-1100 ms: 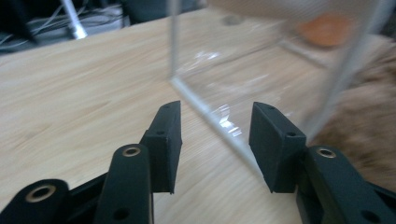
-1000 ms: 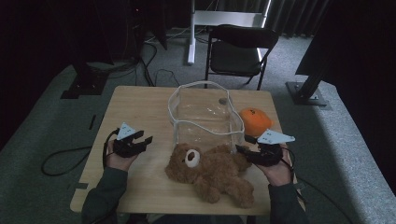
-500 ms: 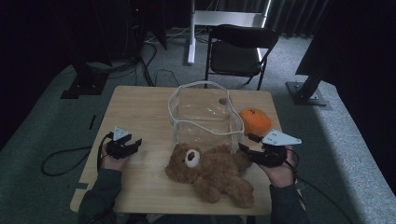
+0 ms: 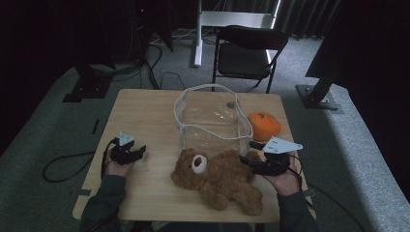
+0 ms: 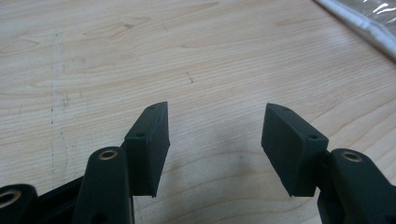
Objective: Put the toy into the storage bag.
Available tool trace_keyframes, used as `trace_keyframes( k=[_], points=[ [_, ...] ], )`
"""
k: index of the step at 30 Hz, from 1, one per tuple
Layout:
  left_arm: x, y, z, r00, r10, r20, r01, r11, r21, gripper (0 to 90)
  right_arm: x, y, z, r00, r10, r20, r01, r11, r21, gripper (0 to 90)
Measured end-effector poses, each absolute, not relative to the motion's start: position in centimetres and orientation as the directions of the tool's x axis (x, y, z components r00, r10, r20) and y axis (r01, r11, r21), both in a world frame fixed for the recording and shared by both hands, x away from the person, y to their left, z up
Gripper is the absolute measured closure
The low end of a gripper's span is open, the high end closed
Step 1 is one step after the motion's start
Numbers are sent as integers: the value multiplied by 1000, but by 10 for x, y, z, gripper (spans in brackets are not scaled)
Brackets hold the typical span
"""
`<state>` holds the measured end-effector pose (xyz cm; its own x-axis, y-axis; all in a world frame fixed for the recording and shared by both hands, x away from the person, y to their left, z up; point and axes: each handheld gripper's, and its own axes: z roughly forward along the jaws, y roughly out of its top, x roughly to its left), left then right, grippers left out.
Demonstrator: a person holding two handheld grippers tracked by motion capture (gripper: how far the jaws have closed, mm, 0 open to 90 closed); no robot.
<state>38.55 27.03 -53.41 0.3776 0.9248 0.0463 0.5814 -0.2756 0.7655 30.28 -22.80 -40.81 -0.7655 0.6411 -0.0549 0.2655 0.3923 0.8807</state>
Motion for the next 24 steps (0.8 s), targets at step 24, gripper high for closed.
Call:
trace_keyframes(
  k=[24],
  points=[
    [390, 268, -541, 375, 926, 43, 604, -279, 747, 407, 308, -184, -424, -864, 495, -97, 190, 497, 847, 241]
  ],
)
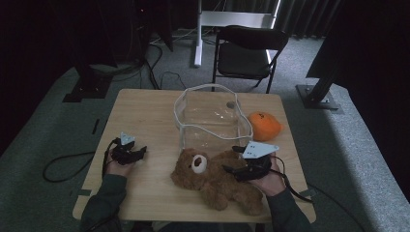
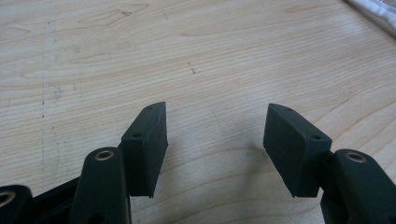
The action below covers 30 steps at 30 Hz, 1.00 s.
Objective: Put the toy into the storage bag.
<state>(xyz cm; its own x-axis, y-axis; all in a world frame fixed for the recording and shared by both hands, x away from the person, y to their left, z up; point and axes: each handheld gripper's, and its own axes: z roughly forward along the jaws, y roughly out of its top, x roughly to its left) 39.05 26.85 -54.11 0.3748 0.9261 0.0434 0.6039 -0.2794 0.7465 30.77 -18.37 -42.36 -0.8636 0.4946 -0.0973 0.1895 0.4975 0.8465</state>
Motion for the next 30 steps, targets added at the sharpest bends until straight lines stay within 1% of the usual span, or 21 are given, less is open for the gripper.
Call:
trace_keyframes(
  k=[2, 4, 6, 11, 16, 21, 25, 30],
  points=[
    [391, 268, -541, 375, 926, 45, 605, -282, 745, 407, 308, -182, -423, -867, 488, -96, 188, 501, 845, 246],
    [391, 269, -542, 372, 927, 42, 608, -278, 744, 407, 311, -178, -423, -872, 478, -104, 179, 509, 842, 284],
    [392, 270, -542, 369, 929, 39, 608, -273, 746, 407, 313, -176, -423, -878, 468, -102, 169, 502, 848, 285],
    [393, 271, -542, 368, 929, 34, 611, -269, 745, 407, 317, -168, -423, -884, 464, -65, 195, 492, 848, 287],
    [393, 270, -542, 367, 929, 36, 612, -271, 743, 407, 319, -160, -422, -890, 454, -51, 215, 514, 830, 298],
    [393, 270, -542, 367, 930, 34, 616, -270, 740, 407, 320, -152, -425, -899, 433, -65, 204, 546, 812, 295],
    [393, 270, -542, 367, 929, 33, 618, -270, 739, 407, 321, -142, -430, -909, 409, -74, 198, 582, 789, 267],
    [393, 270, -542, 367, 930, 31, 620, -270, 737, 407, 322, -135, -430, -917, 390, -76, 192, 603, 774, 255]
  ],
)
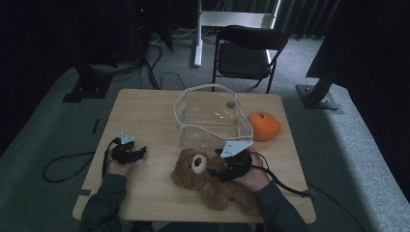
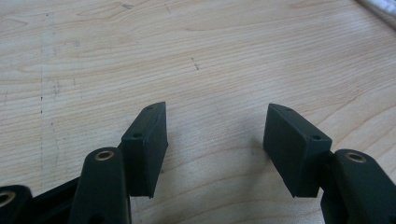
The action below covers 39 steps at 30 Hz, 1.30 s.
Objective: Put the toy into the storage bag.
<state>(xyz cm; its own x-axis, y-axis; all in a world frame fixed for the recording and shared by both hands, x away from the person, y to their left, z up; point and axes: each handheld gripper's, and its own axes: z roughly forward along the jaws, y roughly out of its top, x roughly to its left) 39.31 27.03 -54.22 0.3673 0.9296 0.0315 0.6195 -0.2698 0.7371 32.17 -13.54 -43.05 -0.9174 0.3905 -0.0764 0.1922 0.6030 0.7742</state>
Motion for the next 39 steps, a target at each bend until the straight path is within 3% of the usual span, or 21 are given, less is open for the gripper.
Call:
trace_keyframes(
  k=[26, 39],
  points=[
    [393, 270, -542, 367, 930, 23, 625, -265, 735, 407, 335, -103, -483, -949, 315, -4, 246, 749, 615, 118],
    [393, 269, -543, 371, 929, 16, 627, -263, 733, 406, 342, -87, -496, -955, 293, -50, 220, 809, 545, 96]
  ],
)
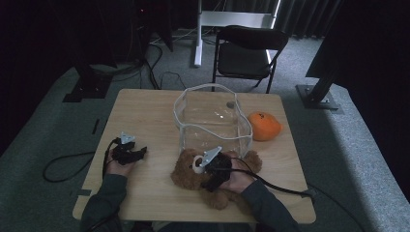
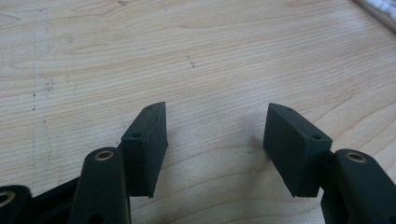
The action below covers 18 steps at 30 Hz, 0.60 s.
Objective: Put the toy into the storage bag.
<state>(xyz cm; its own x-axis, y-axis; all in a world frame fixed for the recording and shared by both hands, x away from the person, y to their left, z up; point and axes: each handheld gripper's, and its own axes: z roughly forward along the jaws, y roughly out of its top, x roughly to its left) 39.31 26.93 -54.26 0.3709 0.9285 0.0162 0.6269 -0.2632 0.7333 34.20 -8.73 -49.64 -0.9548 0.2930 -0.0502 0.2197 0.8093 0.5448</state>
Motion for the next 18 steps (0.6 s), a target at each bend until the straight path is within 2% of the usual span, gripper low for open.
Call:
trace_keyframes(
  k=[8, 12, 18],
  points=[
    [393, 269, -543, 369, 929, 14, 627, -261, 734, 404, 340, -81, -503, -955, 290, -71, 211, 824, 525, 89],
    [393, 269, -543, 371, 929, 16, 627, -263, 734, 404, 336, -71, -506, -950, 288, -117, 202, 858, 473, 87],
    [393, 268, -543, 376, 927, 16, 627, -266, 732, 404, 338, -73, -505, -950, 292, -111, 204, 847, 490, 121]
  ],
)
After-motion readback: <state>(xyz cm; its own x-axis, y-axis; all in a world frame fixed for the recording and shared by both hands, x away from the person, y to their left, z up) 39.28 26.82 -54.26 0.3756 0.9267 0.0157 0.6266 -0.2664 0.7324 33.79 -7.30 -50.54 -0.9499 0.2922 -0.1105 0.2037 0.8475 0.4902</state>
